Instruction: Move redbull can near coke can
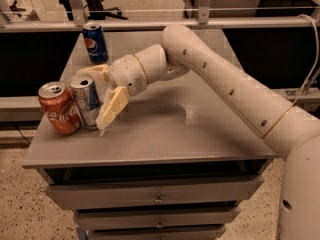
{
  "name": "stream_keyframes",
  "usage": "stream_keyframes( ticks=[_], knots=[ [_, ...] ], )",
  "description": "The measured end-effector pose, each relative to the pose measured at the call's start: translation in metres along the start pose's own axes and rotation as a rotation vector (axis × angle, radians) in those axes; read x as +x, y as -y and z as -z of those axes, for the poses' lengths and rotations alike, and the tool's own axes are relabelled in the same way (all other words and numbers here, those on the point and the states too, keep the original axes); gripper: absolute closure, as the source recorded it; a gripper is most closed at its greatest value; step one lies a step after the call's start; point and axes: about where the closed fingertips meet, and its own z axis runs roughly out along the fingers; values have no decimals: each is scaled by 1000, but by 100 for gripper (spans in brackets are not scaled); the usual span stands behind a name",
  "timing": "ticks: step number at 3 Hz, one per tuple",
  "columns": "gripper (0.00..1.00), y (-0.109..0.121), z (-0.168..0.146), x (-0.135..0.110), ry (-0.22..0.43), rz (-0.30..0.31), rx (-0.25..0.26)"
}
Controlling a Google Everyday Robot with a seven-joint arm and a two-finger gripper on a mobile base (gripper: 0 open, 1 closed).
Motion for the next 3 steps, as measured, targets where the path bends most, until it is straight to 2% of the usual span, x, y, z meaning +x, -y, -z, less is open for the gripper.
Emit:
stream_keyframes(
  ticks=[1, 2, 3],
  knots=[
    [0, -2, 36, -13, -21, 14, 119],
    [0, -15, 92, -47, -35, 52, 337],
    [0, -31, 159, -83, -28, 104, 605]
  ],
)
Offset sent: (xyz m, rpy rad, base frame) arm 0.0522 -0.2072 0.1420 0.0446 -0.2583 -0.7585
